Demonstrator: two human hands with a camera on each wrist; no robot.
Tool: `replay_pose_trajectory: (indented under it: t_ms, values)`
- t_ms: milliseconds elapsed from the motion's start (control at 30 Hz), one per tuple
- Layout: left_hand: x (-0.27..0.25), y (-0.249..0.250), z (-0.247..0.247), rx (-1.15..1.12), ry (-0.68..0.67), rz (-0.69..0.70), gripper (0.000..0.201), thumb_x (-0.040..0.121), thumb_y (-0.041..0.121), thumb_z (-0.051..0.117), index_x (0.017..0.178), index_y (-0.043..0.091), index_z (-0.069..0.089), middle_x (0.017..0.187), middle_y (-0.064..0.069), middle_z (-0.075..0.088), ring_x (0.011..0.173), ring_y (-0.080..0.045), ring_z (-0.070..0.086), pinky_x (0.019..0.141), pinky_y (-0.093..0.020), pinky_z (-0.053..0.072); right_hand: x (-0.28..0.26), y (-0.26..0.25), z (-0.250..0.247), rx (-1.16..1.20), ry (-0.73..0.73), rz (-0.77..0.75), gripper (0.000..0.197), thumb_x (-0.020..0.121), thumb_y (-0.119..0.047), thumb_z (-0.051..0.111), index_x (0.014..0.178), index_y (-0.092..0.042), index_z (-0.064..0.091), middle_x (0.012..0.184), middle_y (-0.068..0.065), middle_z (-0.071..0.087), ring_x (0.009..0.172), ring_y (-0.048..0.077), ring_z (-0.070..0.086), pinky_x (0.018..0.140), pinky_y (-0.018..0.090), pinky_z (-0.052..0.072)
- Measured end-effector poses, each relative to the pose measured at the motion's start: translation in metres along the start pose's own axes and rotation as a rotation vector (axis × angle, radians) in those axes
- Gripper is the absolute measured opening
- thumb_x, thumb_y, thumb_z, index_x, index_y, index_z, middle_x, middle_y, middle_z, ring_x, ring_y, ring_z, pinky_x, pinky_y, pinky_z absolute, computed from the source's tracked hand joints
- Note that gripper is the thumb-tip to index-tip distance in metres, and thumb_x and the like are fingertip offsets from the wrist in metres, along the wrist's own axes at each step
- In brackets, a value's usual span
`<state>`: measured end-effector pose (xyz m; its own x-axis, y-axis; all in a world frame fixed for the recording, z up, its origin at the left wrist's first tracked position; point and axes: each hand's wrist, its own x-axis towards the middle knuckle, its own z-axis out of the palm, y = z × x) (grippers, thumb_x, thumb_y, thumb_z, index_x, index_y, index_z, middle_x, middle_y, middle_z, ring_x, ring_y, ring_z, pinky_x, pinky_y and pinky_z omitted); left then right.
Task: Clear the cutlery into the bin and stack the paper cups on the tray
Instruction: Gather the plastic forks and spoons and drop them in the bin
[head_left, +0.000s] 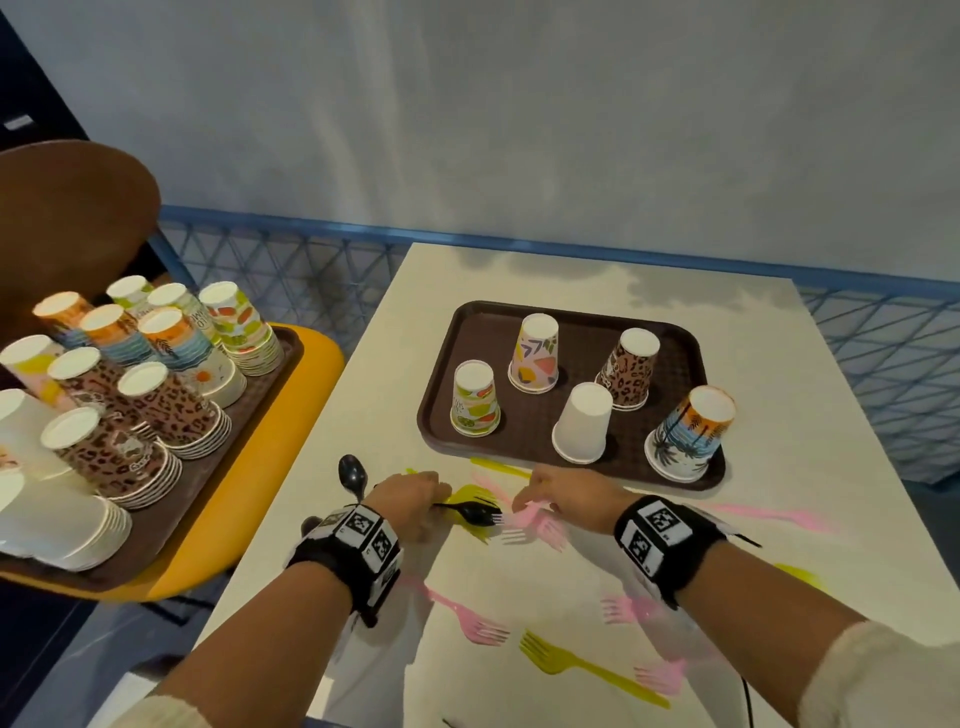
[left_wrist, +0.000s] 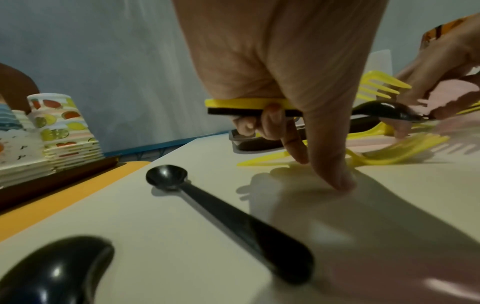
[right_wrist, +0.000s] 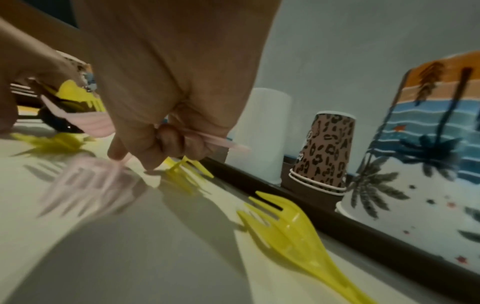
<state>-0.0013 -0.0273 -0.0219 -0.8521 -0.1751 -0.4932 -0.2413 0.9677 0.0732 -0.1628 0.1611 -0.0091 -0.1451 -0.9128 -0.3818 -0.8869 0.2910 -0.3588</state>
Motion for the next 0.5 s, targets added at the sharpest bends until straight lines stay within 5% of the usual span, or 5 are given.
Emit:
replay_pose_trajectory:
  t_ms: [200, 300, 500]
  values:
    - [0.006, 0.006, 0.003, -0.131, 0.15, -0.019, 0.051, 0.08, 0.016, 0.063, 0.122, 0.02, 0.036, 0.122, -0.013, 0.048, 0.1, -0.037, 0.058, 0.077, -0.04, 0.045, 0.005, -0.001, 0.011, -0.116, 0.022, -0.096, 0.041, 0.091, -0.005, 0.045, 0.126, -0.025, 0.053, 0.124, 0.006, 0.05, 0.108, 0.029, 0.054, 0.073, 0.026, 0.032]
    - [0.011, 0.015, -0.001, -0.089, 0.116, -0.075, 0.048, 0.089, 0.023, 0.052, 0.135, 0.016, 0.037, 0.129, -0.014, 0.043, 0.101, -0.039, 0.059, 0.083, -0.041, 0.046, 0.002, -0.002, 0.013, -0.115, 0.023, -0.12, 0.035, 0.092, -0.01, 0.045, 0.124, -0.021, 0.055, 0.121, 0.009, 0.051, 0.107, 0.028, 0.053, 0.073, 0.029, 0.035]
    - [0.015, 0.023, -0.003, 0.039, 0.014, -0.094, 0.029, 0.093, 0.012, 0.044, 0.121, 0.009, 0.05, 0.129, -0.016, 0.039, 0.105, -0.041, 0.057, 0.086, -0.043, 0.044, -0.012, 0.002, 0.022, -0.068, 0.064, -0.135, 0.023, 0.088, -0.014, 0.057, 0.111, -0.016, 0.06, 0.127, 0.005, 0.048, 0.097, 0.03, 0.059, 0.073, 0.026, 0.036]
